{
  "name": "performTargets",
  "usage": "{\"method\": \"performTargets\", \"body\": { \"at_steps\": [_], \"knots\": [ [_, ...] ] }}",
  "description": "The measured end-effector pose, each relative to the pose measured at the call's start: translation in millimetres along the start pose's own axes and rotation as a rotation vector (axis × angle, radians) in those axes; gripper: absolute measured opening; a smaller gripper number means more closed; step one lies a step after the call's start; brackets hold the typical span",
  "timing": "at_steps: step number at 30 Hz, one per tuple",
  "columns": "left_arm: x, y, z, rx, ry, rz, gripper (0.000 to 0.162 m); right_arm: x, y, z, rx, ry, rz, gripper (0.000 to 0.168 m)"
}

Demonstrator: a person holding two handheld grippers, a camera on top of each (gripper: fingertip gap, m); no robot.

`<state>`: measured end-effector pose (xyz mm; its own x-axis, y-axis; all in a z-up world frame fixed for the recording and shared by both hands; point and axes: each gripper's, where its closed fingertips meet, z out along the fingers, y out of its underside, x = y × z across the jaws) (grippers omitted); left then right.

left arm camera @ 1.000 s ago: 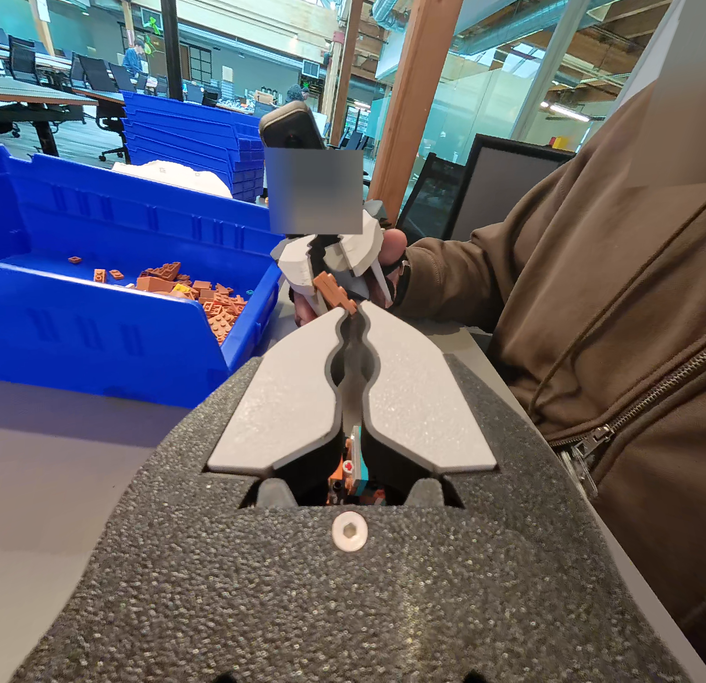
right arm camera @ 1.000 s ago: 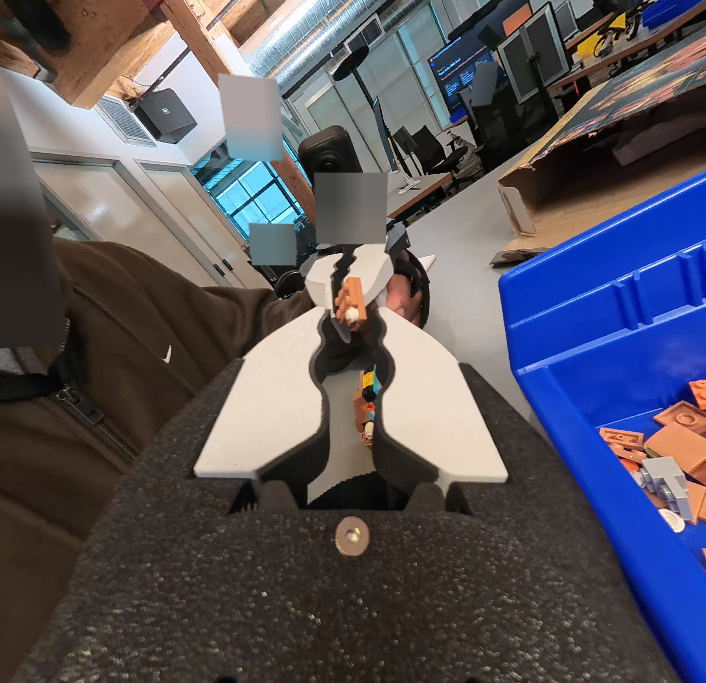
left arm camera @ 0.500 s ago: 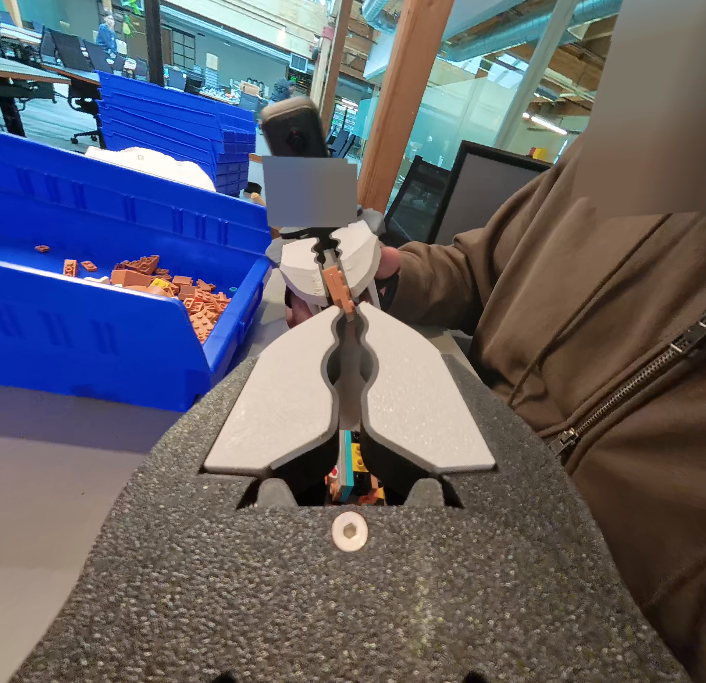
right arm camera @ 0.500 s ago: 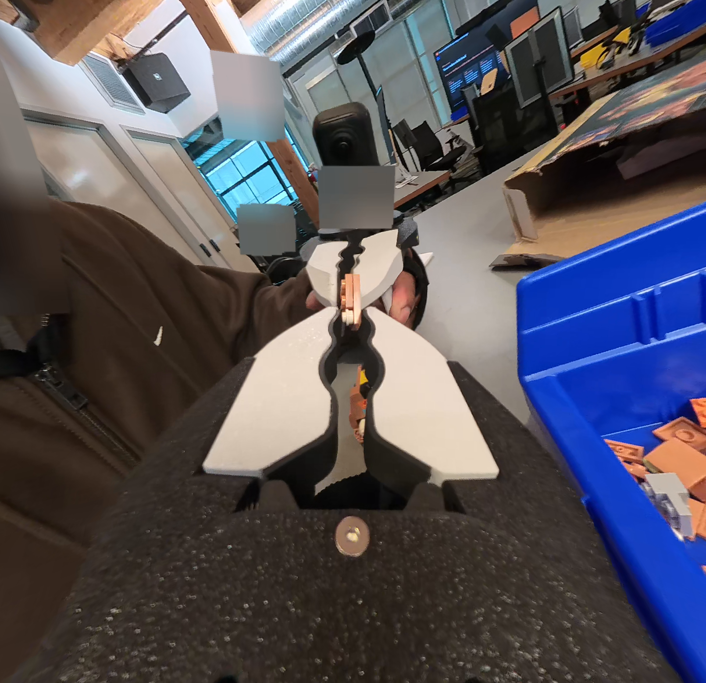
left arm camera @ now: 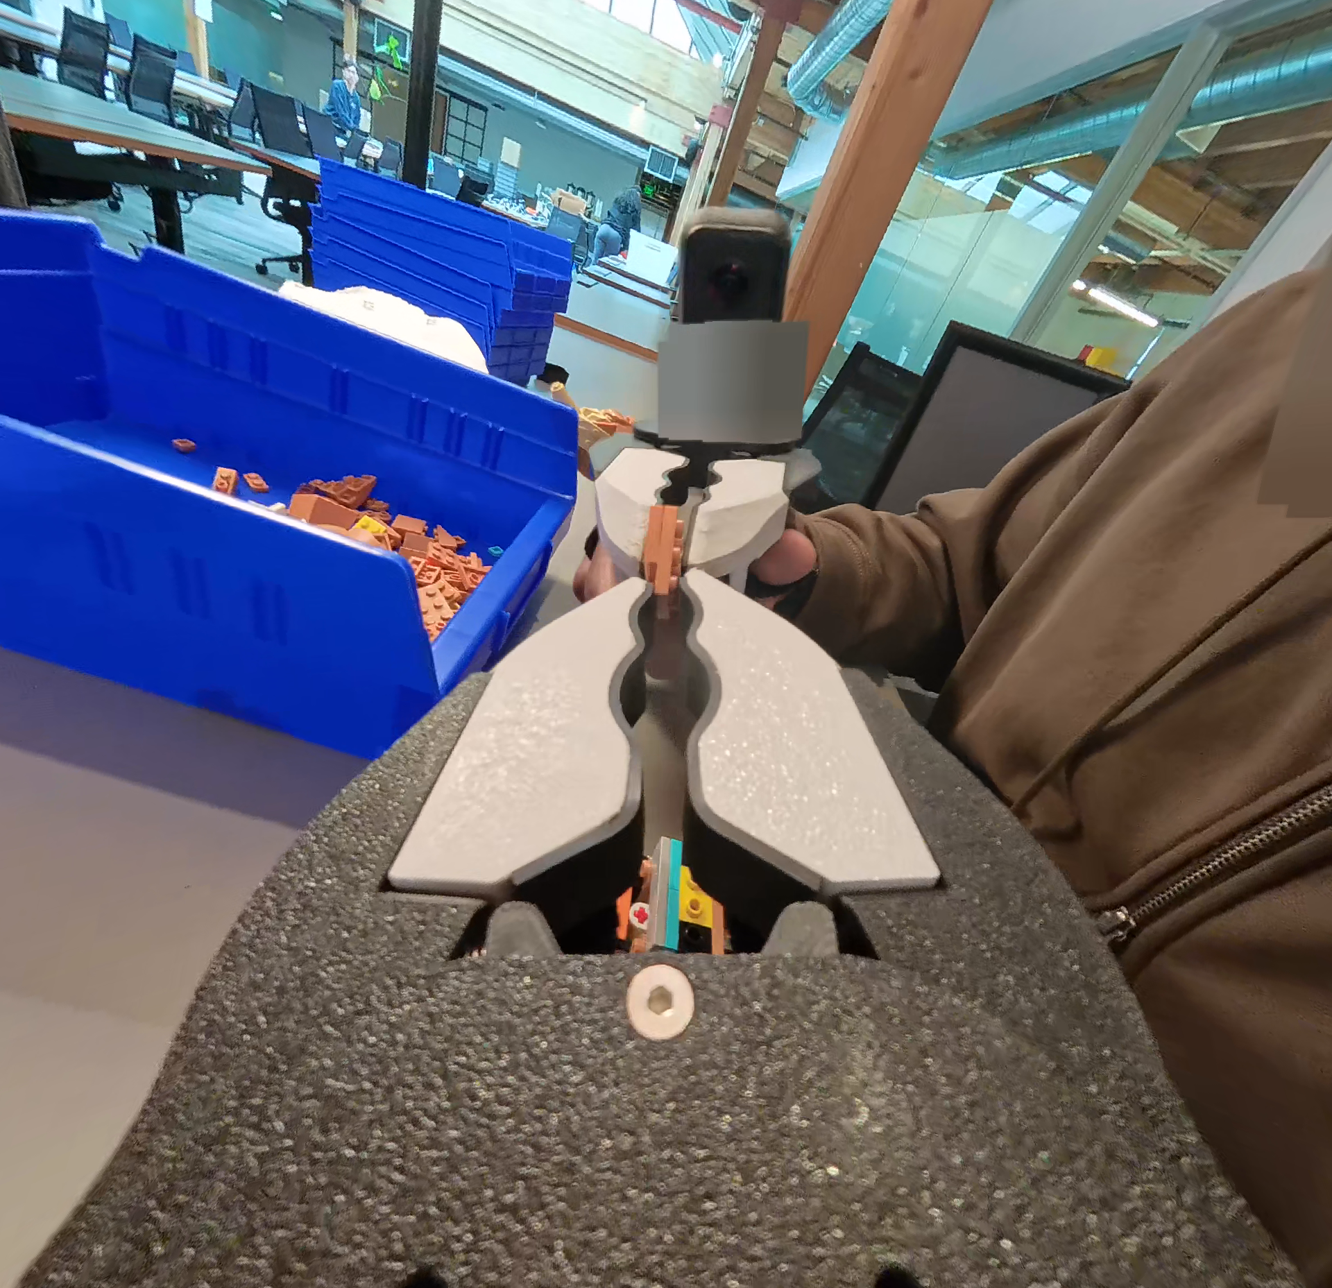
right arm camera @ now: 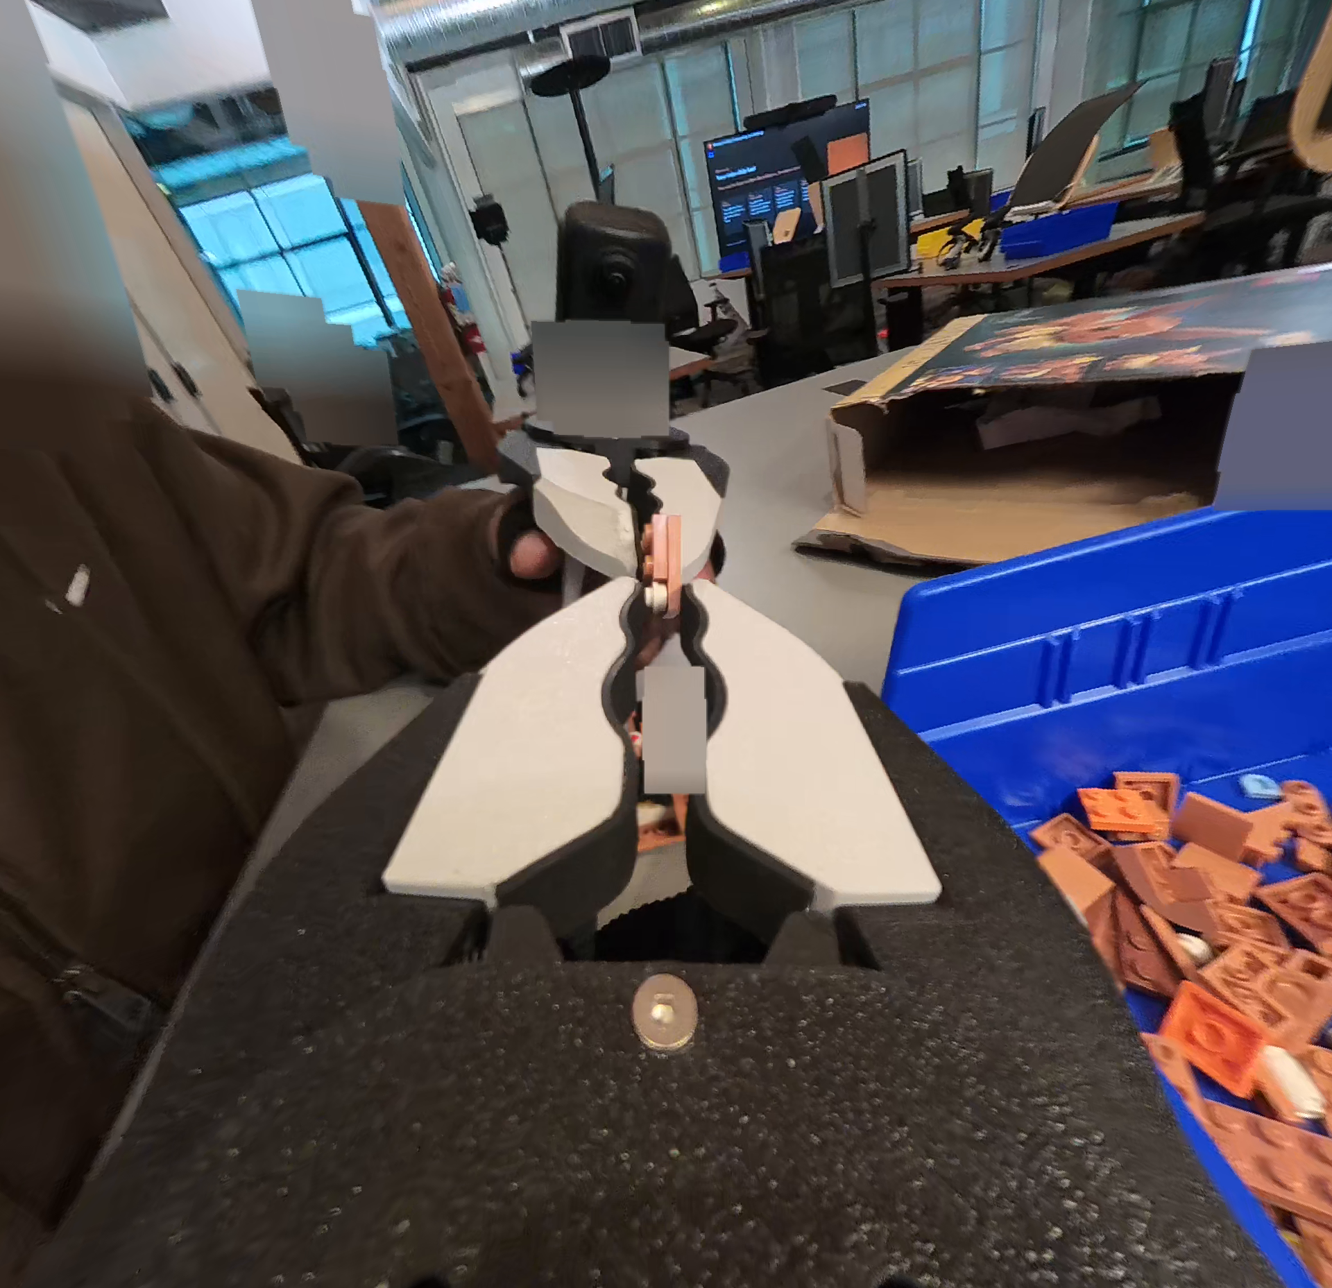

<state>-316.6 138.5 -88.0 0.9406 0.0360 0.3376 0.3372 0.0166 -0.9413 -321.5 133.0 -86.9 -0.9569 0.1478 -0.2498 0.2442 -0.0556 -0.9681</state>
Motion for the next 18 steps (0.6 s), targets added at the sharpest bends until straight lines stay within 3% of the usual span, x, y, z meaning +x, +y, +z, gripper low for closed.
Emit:
{"method": "performTargets", "body": {
  "at_steps": [7,10,18],
  "knots": [
    [-3,3,0,-0.024,0.019,-0.156,0.005,6,3,0,-0.084,0.165,-0.316,0.008],
    [5,-2,0,-0.006,0.075,-0.227,0.004,26,3,-7,-0.128,0.334,-0.447,0.008],
    [-17,-14,-5,0.027,-0.097,-0.141,0.004,29,-4,-11,-0.099,0.353,-0.430,0.007]
  ]
}}
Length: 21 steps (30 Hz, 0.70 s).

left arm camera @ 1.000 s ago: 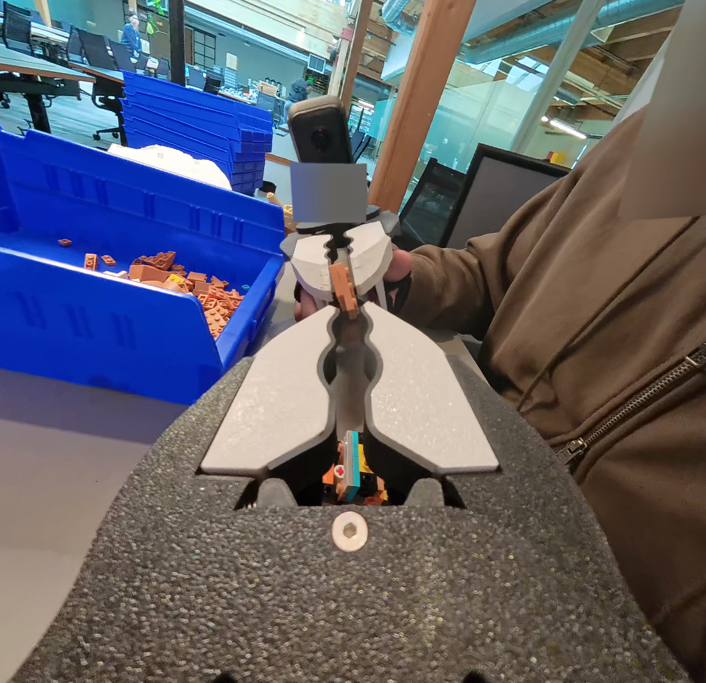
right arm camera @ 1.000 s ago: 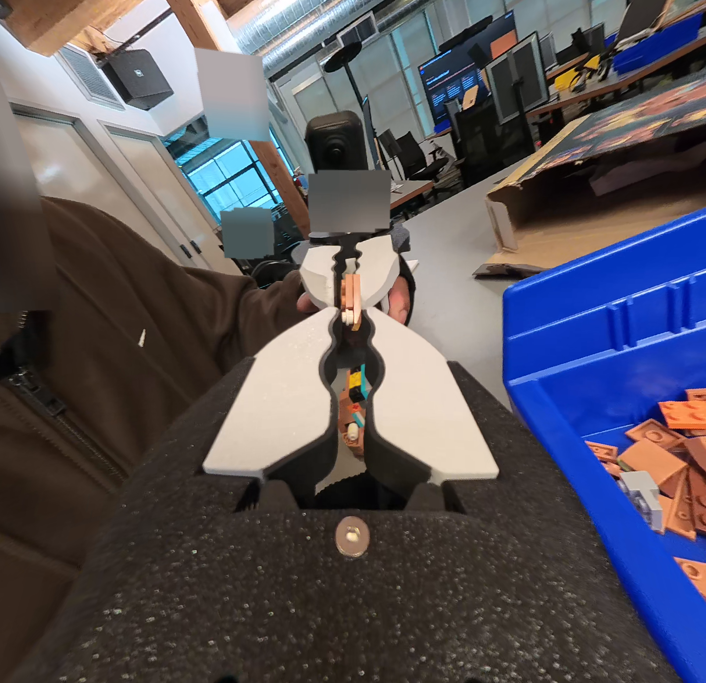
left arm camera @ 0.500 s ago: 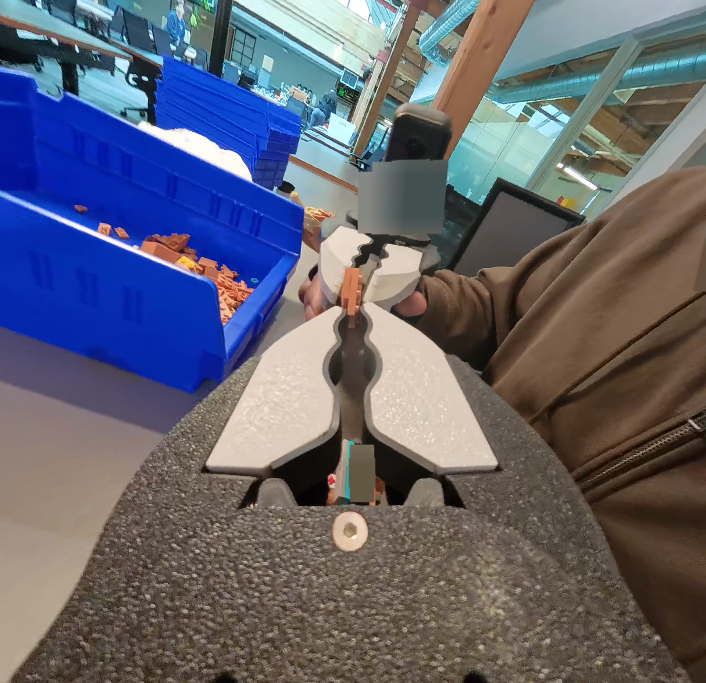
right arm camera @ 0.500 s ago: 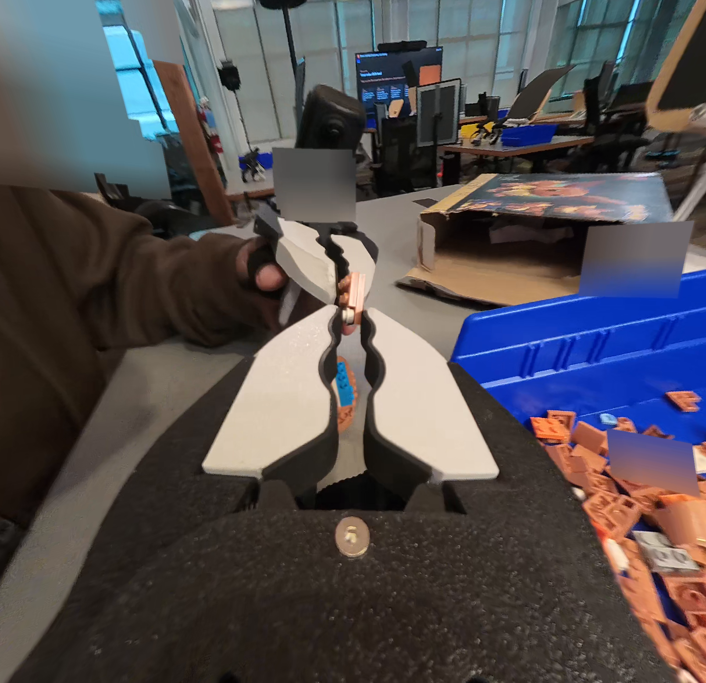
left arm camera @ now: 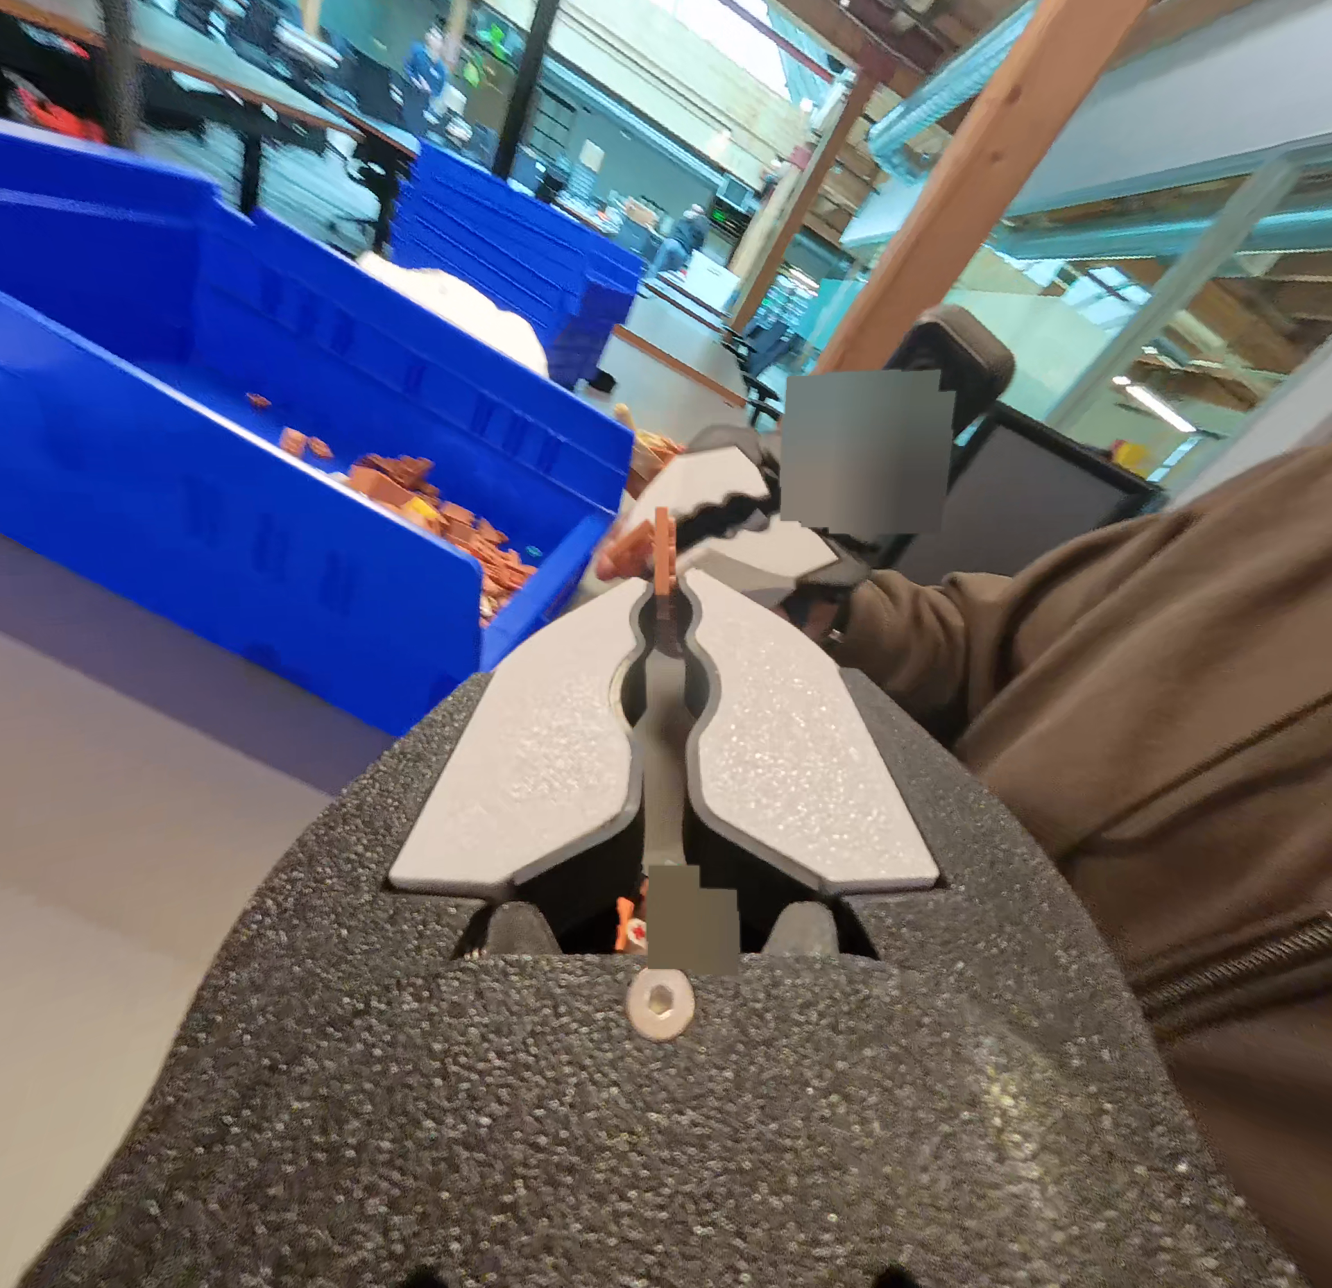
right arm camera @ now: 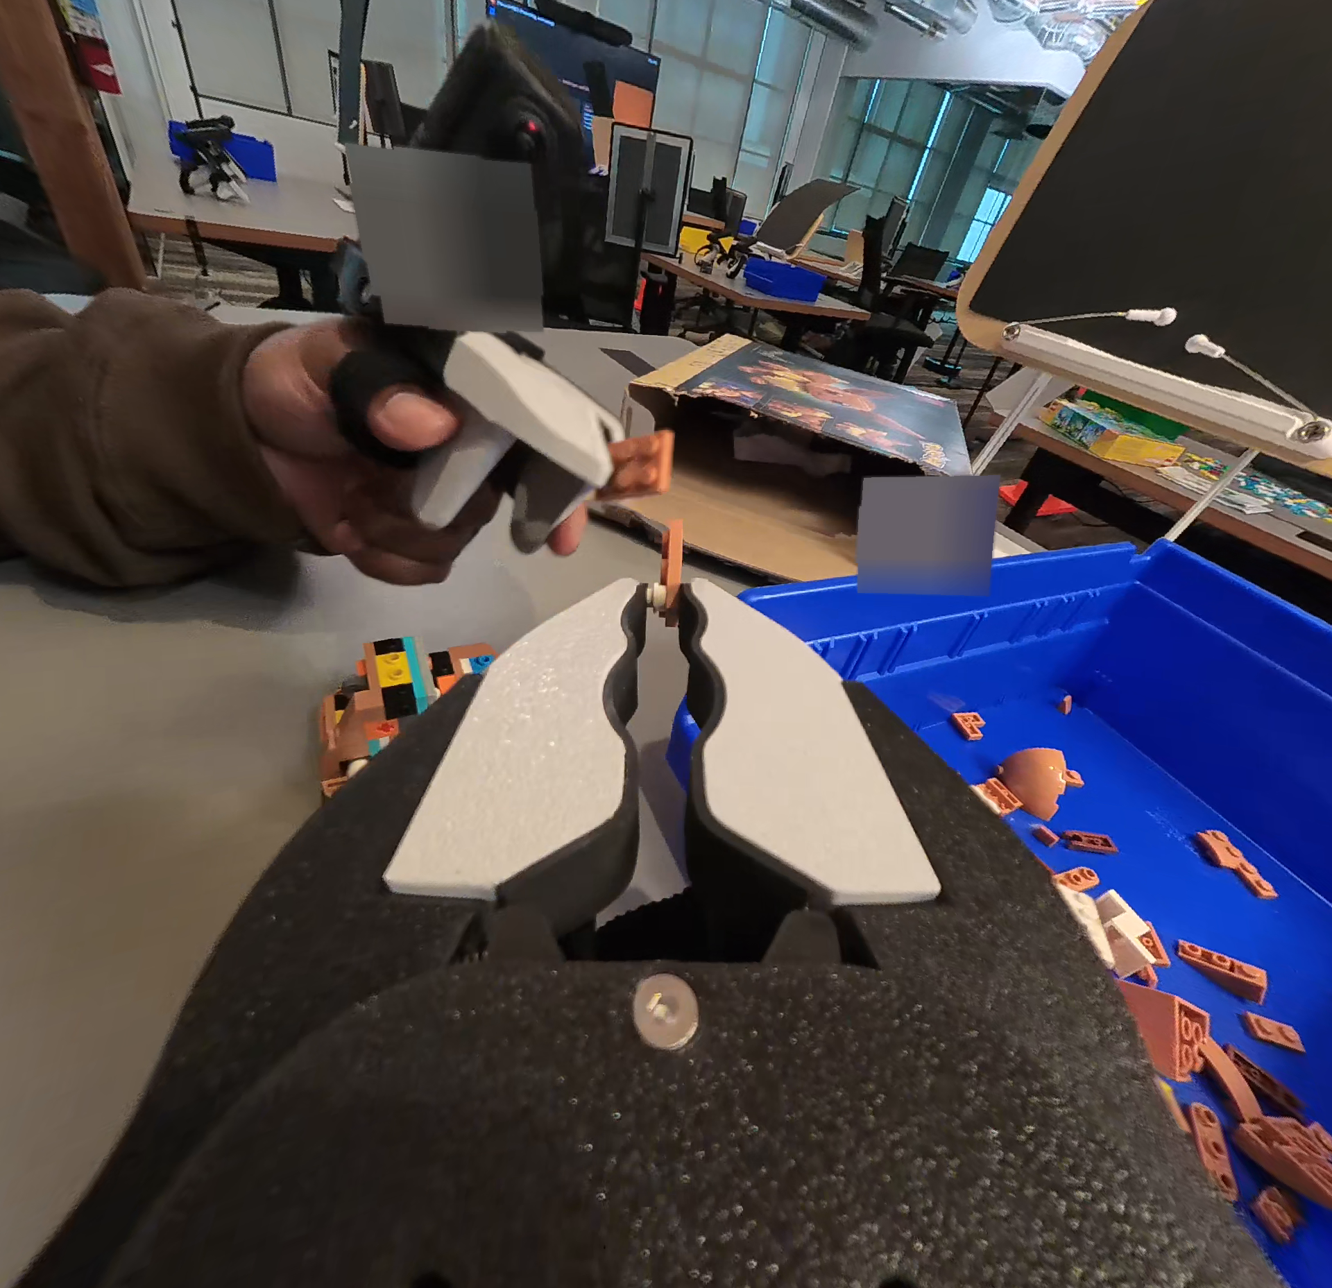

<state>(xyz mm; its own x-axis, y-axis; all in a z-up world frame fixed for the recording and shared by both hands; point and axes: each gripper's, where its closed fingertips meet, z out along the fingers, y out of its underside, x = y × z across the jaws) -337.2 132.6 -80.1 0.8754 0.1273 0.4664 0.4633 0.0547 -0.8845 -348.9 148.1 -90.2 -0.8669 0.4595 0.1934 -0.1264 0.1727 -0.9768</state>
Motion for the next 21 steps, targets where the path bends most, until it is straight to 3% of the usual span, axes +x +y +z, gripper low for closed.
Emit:
{"method": "performTargets", "body": {
  "at_steps": [7,11,14,21],
  "knots": [
    [-45,-39,26,-0.045,-0.280,0.168,0.005,13,-11,-8,0.060,0.051,0.051,0.007],
    [-51,-31,53,-0.149,-0.253,0.178,0.015,18,-11,-11,0.074,0.049,0.106,0.007],
    [-54,-25,48,-0.153,-0.266,0.205,0.019,18,-9,-11,0.066,0.030,0.135,0.007],
    [-8,-21,22,-0.065,0.007,0.368,0.021,0,-3,-6,0.015,-0.109,0.207,0.007]
  ]
}}
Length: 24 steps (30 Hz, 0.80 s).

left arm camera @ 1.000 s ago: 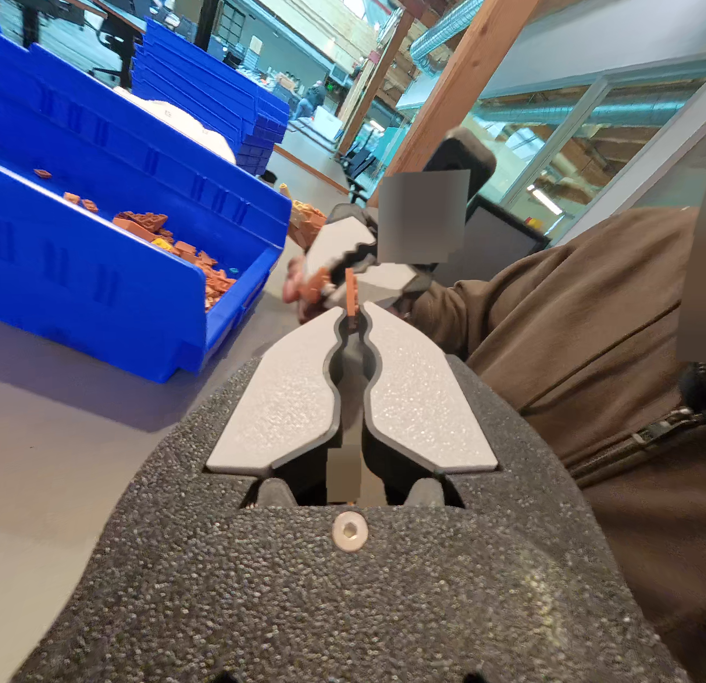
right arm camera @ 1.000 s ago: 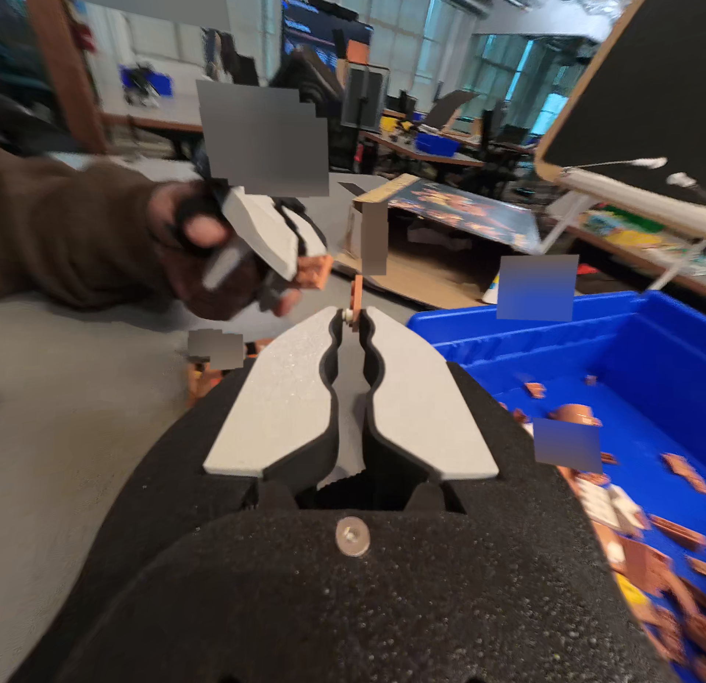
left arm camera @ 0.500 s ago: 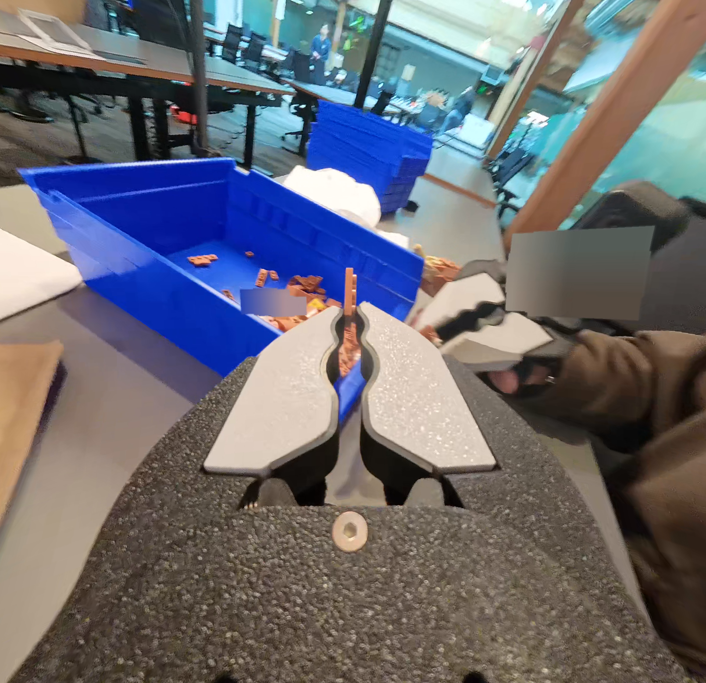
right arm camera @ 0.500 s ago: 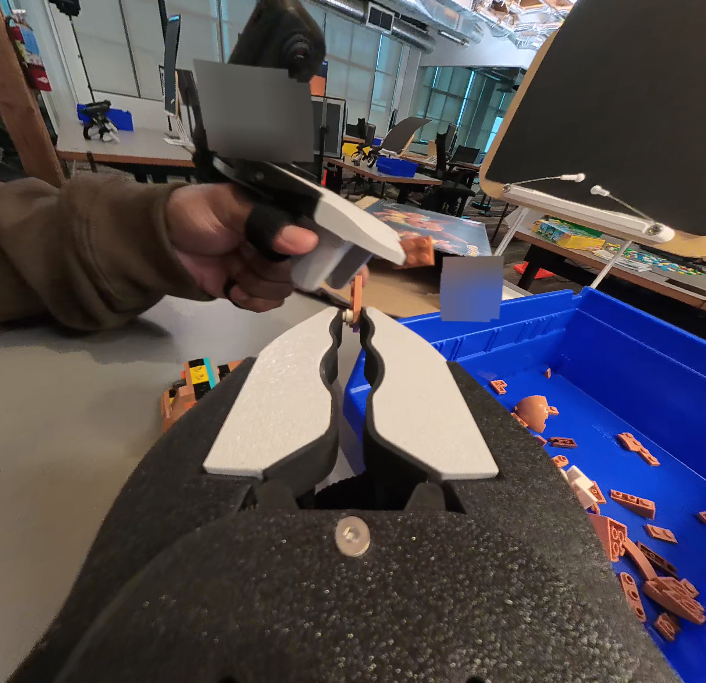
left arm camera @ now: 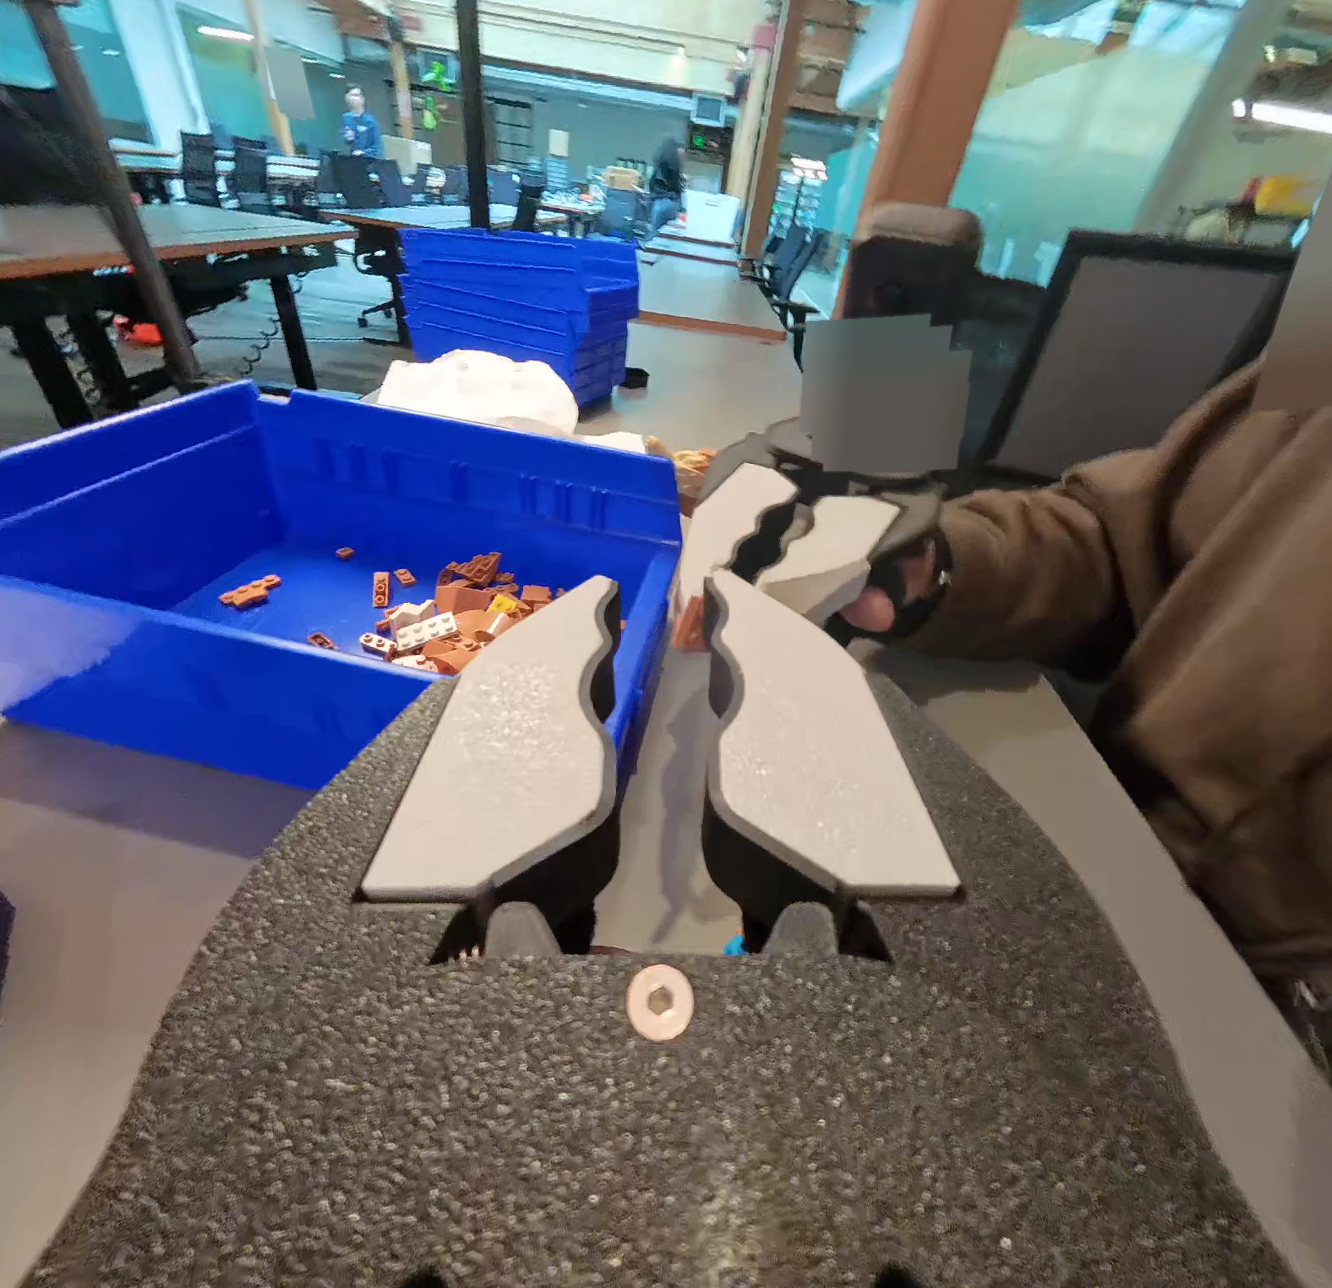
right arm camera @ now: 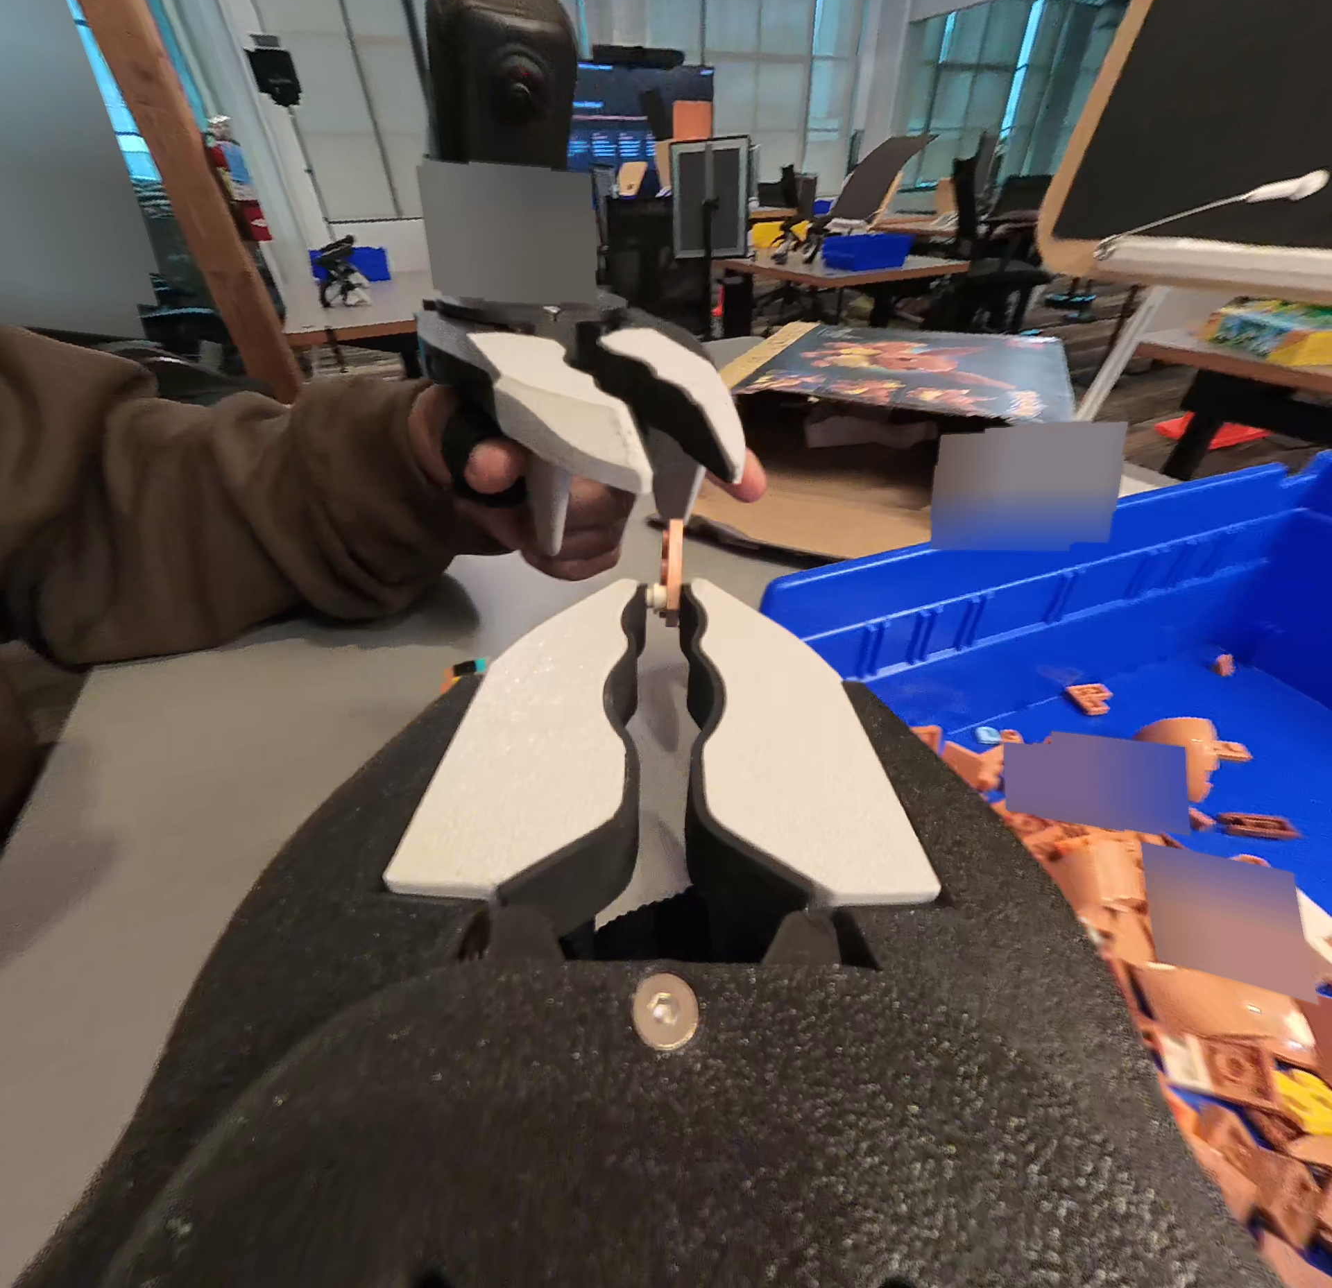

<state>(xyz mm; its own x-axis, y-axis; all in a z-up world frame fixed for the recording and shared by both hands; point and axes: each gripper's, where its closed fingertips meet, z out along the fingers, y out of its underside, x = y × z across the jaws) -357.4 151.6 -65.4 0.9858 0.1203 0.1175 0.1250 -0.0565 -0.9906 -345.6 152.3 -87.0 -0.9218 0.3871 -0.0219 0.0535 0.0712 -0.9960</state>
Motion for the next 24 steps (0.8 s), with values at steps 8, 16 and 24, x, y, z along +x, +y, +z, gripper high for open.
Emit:
{"method": "performTargets", "body": {
  "at_steps": [8,16,24],
  "knots": [
    [22,29,3,-0.141,0.093,0.156,0.014,-18,5,2,-0.010,-0.196,0.191,0.007],
    [16,27,0,-0.093,0.017,-0.032,0.005,-1,6,3,-0.009,-0.027,0.022,0.014],
    [7,34,-5,-0.032,-0.293,-0.136,0.005,3,3,5,-0.049,0.275,-0.529,0.012]
  ]
}}
